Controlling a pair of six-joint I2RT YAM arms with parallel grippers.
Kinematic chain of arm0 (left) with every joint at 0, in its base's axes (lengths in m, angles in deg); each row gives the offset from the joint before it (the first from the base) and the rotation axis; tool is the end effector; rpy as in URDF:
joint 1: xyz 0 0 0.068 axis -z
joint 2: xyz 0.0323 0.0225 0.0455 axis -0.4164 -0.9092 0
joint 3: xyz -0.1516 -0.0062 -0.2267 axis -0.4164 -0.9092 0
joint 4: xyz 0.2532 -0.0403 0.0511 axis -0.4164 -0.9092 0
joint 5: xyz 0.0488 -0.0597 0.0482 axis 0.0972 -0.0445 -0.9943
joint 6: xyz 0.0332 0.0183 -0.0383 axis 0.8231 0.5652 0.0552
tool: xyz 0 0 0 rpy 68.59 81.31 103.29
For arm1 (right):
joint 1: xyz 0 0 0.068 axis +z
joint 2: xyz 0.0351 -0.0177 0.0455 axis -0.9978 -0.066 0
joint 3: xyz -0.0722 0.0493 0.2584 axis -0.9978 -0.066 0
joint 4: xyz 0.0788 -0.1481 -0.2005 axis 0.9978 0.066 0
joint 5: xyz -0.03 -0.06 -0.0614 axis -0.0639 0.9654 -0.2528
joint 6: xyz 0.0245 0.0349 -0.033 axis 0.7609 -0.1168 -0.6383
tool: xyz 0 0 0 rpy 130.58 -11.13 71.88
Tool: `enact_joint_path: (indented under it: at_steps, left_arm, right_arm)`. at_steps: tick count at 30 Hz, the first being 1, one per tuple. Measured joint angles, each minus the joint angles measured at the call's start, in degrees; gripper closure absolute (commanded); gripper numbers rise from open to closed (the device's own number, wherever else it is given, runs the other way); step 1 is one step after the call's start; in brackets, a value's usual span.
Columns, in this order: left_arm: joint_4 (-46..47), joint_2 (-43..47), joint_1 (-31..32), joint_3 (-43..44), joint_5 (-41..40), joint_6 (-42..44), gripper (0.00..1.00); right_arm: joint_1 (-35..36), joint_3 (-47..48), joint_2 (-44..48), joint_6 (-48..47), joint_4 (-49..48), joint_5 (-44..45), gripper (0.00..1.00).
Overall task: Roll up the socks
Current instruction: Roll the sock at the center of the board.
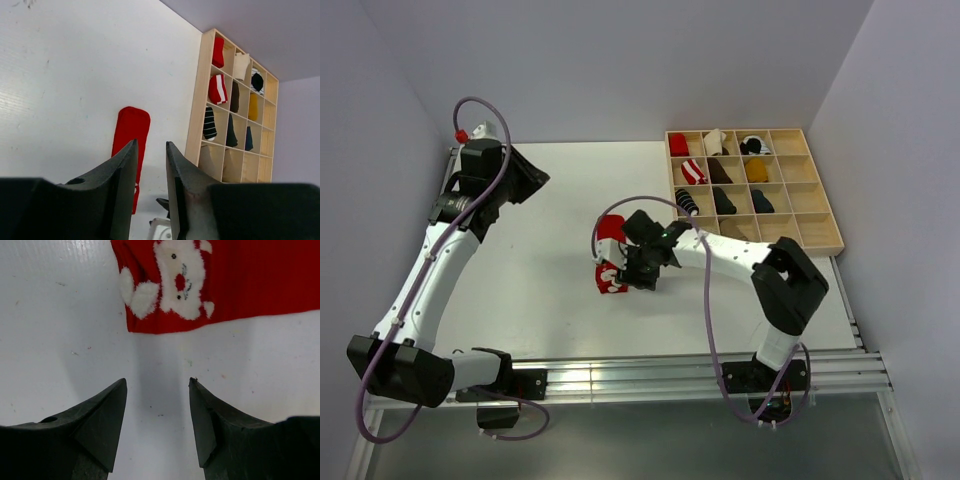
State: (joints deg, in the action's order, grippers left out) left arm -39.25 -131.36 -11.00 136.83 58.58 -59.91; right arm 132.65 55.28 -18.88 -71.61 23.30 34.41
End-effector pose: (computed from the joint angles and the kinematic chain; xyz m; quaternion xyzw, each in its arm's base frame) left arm 0.2695 -0.0650 0.3884 -0.2441 0.8200 -0.2572 0.4493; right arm 0.2315 0.2562 0.2088 -0.6689 0.6938 0.1383 0.2283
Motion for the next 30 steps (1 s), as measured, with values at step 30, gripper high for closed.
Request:
enact_joint_path:
  at_steps: [30]
  left_arm:
    - [0.04,0.07,-0.85,-4.68,2.49,2.36,0.67]
  right_arm:
    - [9.46,2.99,-11.34,1.77,-8.20,8.68,0.47]
